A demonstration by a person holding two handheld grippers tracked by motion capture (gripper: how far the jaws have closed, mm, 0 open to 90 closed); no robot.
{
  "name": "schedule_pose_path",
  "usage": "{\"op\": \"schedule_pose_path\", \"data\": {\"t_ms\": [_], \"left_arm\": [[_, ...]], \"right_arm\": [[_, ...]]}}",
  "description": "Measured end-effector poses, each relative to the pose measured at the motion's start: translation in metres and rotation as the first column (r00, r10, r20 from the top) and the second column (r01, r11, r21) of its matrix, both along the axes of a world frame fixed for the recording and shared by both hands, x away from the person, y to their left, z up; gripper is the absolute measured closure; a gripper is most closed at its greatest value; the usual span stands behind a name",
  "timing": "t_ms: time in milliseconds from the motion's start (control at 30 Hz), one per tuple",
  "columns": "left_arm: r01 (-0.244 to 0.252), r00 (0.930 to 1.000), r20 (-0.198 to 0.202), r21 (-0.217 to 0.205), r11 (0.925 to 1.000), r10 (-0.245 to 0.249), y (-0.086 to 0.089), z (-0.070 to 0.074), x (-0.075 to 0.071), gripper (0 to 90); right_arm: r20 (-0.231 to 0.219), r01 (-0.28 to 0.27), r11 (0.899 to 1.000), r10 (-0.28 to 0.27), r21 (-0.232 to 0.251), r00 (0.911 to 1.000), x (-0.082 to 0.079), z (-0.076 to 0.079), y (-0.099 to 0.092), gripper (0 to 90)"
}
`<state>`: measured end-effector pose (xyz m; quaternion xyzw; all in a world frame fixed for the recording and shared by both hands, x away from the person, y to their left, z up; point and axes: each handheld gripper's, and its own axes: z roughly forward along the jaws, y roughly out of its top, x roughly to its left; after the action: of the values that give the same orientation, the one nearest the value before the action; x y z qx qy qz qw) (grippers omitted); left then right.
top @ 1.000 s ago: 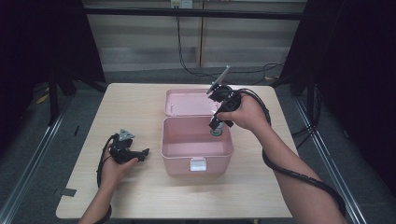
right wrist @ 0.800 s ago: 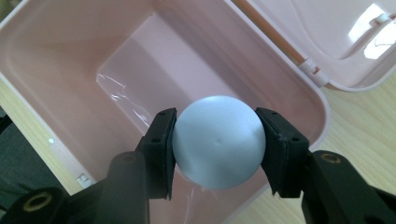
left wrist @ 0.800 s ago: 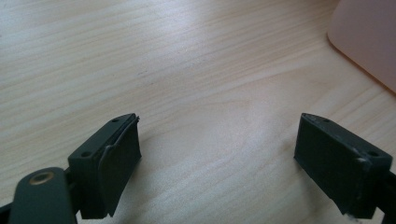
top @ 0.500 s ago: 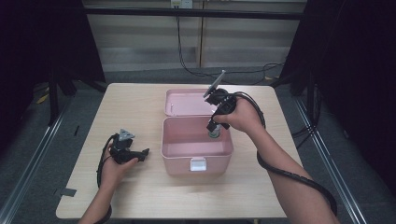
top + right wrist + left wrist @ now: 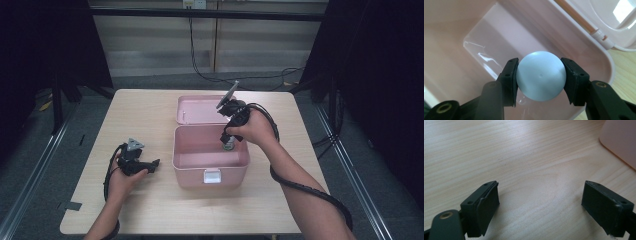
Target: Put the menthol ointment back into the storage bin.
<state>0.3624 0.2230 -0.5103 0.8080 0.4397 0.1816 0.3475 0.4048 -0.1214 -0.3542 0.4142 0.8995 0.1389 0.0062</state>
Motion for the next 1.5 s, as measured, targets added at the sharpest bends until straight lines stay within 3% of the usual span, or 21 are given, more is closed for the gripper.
{"op": "schedule_pose_path", "data": {"t_ms": [400,1500], "left_arm": [[0.001,1.0000,0.000,0.001,1.0000,-0.001,0.000,0.000,0.000,13.7],[0.001,1.0000,-0.001,0.001,1.0000,-0.001,0.000,0.000,0.000,13.5]], "right_arm": [[-0.010,0.021,1.000,-0.021,0.004,0.9997,0.004,-0.012,-0.002,50.4],[-0.030,0.056,0.998,-0.056,-0.002,0.9980,0.012,-0.037,0.024,50.3]]}}
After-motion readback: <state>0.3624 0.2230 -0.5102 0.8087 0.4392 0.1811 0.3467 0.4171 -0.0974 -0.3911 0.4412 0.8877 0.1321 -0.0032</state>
